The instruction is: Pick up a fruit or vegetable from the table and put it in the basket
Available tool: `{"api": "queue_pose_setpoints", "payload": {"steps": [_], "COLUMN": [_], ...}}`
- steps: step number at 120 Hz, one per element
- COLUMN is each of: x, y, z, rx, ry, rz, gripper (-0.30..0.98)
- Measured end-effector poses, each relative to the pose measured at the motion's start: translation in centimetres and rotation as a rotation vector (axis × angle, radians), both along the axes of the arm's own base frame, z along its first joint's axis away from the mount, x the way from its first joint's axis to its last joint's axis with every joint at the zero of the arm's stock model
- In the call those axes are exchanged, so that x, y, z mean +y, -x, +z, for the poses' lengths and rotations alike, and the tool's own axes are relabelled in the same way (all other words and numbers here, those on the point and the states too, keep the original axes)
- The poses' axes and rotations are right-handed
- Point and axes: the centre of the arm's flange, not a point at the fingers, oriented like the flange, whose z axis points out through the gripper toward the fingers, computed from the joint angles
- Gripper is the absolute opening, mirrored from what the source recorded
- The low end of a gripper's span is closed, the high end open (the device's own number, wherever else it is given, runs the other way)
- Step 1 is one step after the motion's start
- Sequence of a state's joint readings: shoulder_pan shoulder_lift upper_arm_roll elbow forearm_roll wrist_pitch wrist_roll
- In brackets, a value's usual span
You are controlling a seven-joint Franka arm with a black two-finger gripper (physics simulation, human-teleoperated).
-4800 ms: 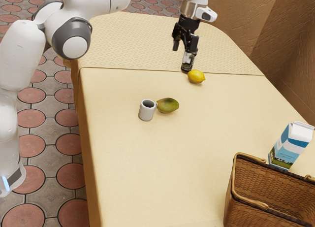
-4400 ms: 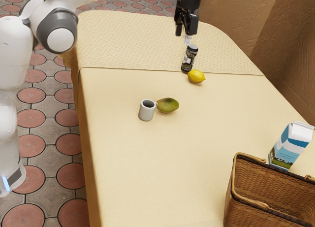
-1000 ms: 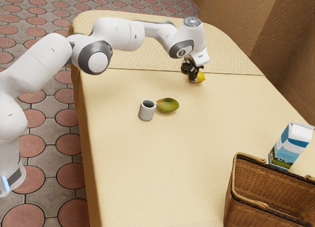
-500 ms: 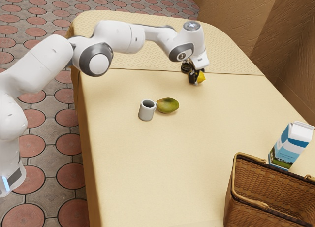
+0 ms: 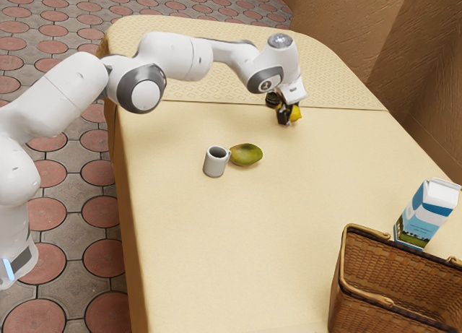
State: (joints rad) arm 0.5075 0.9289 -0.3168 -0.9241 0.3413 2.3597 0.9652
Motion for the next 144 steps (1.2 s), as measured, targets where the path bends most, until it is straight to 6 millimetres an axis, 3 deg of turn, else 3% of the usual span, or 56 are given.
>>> {"api": "queue_pose_setpoints", "payload": {"steps": [11, 25, 33, 41, 57, 75, 82, 97, 113, 124, 144], "x": [-0.2, -1.7, -3.1, -5.9, -12.6, -22.1, -25.6, -33.4, -42.7, -48.1, -56.0], "y": [-0.1, -0.5, -0.8, -1.3, -2.0, -1.1, -0.7, 0.5, 3.0, 4.6, 7.4], "z": [0.1, 0.9, 1.7, 3.5, 7.0, 14.7, 16.4, 18.7, 21.4, 21.7, 21.4], "rx": [-0.007, -0.015, -0.013, -0.016, -0.018, -0.062, -0.067, -0.068, -0.079, -0.069, -0.047], "ry": [0.002, 0.014, 0.015, 0.01, -0.004, -0.021, -0.016, -0.012, -0.018, -0.018, -0.015], "rz": [0.004, -0.01, -0.027, -0.063, -0.147, -0.264, -0.311, -0.415, -0.538, -0.611, -0.72], "gripper": [0.19, 0.27, 0.32, 0.33, 0.33, 0.33, 0.34, 0.33, 0.33, 0.33, 0.33]}}
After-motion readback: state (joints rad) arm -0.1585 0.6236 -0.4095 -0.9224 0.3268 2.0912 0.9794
